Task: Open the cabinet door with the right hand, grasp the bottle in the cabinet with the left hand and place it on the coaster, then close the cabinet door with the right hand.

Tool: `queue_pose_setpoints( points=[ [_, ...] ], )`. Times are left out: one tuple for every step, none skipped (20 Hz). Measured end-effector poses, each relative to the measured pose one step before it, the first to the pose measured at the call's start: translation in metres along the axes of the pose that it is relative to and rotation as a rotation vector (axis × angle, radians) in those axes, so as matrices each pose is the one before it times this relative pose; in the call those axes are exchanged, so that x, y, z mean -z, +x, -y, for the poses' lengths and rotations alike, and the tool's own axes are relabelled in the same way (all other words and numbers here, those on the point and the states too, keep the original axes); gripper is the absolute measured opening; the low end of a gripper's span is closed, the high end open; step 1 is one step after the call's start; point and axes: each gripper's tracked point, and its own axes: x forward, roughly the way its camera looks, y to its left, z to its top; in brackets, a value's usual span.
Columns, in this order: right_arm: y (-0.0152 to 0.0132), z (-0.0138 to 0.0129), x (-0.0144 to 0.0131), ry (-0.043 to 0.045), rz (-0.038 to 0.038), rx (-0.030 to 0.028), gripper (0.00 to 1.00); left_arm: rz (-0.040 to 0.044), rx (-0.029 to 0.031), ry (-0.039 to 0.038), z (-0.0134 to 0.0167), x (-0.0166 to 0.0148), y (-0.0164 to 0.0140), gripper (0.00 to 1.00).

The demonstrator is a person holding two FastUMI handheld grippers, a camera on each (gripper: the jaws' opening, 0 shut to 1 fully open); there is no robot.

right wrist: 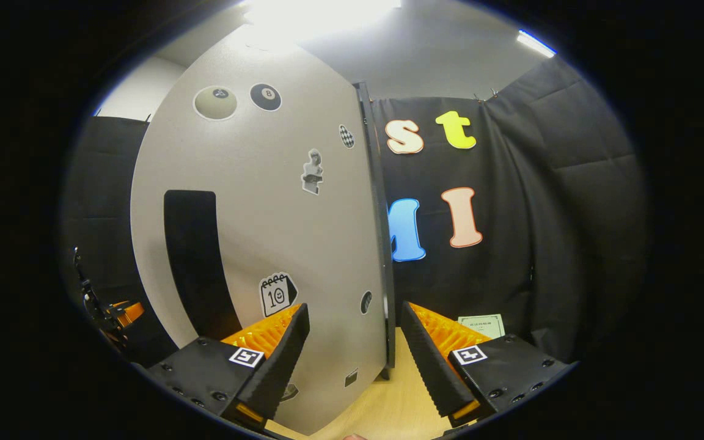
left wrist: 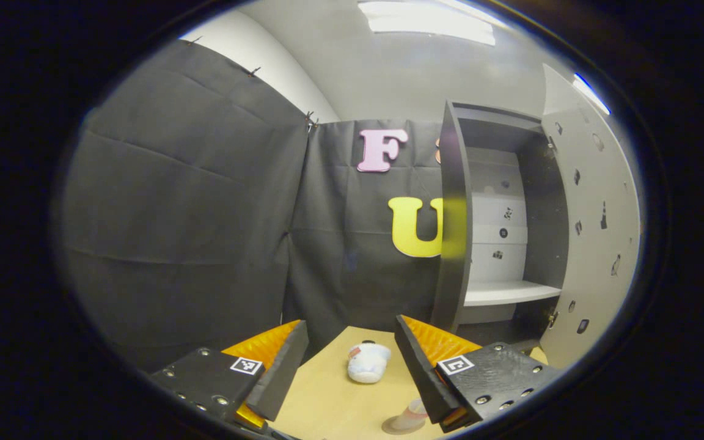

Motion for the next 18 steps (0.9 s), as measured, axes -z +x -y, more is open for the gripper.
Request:
queue_pose_setpoints(
  points=[
    [0.00252,-0.00485,0.00140,0.00493,-0.00023,-0.00721,0.96,-0.00169,0.00727,-0.00447,-0.00263,0.00050,-0.00122,0.88],
    [0.00431,-0.00801,0.00063,0.00719,0.00103,-0.00994,0.96,0.00052,0.00789,-0.00443,-0.00206,0.00177,-0.00134,0.88],
    [0.00314,-0.00728,0.00147,0.00663,-0.00050,-0.00975,0.96,0.00185,0.00602,-0.00186,-0.00040,0.00006,0.00070,0.87],
    [0.00525,-0.00739,0.00074,0.00934,0.00010,-0.01191,0.96,-0.00002,0.00604,0.00227,-0.00043,0.00033,0.00014,0.87],
    [0.00439,-0.00747,0.00200,0.01108,-0.00082,-0.01236,0.96,-0.00190,0.00608,0.00436,0.00001,0.00025,-0.00007,0.87],
    [0.00620,-0.00708,0.00144,0.01078,-0.00087,-0.01341,0.96,-0.00211,0.00492,0.00595,0.00008,0.00135,-0.00057,0.88],
    [0.00489,-0.00732,0.00140,0.01085,-0.00097,-0.01237,0.96,-0.00159,0.00394,0.00594,-0.00007,0.00037,-0.00025,0.88],
    [0.00615,-0.00624,0.00068,0.00802,-0.00096,-0.00950,0.96,-0.00073,0.00195,0.00389,0.00060,0.00139,-0.00235,0.88],
    [0.00654,-0.00663,0.00114,0.00484,0.00024,-0.00705,0.96,-0.00087,0.00236,0.00060,-0.00047,0.00029,-0.00189,0.87],
    [0.00506,-0.00541,0.00021,-0.00161,0.00089,-0.00303,0.96,-0.00337,0.00077,0.00010,-0.00203,0.00295,-0.00237,0.87],
    [0.00595,-0.00429,0.00069,-0.00874,-0.00089,0.00336,0.96,-0.00714,-0.00486,0.00252,-0.00306,0.00281,-0.00133,0.87],
    [0.00668,-0.00175,0.00051,-0.01283,-0.00244,0.00866,0.96,-0.01098,-0.00434,0.00522,-0.00560,0.00453,-0.00380,0.88],
    [0.00534,-0.00295,0.00240,-0.01436,-0.00381,0.01189,0.96,-0.00922,-0.00901,0.00678,-0.00507,0.00265,-0.00451,0.88],
    [0.00702,-0.00034,0.00118,-0.01364,-0.00382,0.01570,0.96,-0.00386,-0.00844,0.00492,-0.00618,0.00114,-0.00421,0.87],
    [0.00723,-0.00206,0.00188,-0.00960,-0.00417,0.01087,0.96,-0.00364,-0.00607,0.00166,-0.00292,0.00170,-0.00295,0.88],
    [0.00572,-0.00414,0.00173,-0.00270,-0.00159,0.00513,0.96,-0.00423,-0.00621,-0.00060,-0.00305,0.00146,-0.00309,0.88],
    [0.00357,-0.00474,0.00217,-0.00404,0.00347,0.00406,0.96,-0.00500,-0.00528,-0.00089,-0.00337,0.00127,-0.00209,0.88],
    [0.00646,-0.00365,0.00080,-0.00791,-0.00304,0.00011,0.96,-0.00411,-0.00546,0.00072,-0.00171,0.00109,-0.00105,0.88]
  ],
)
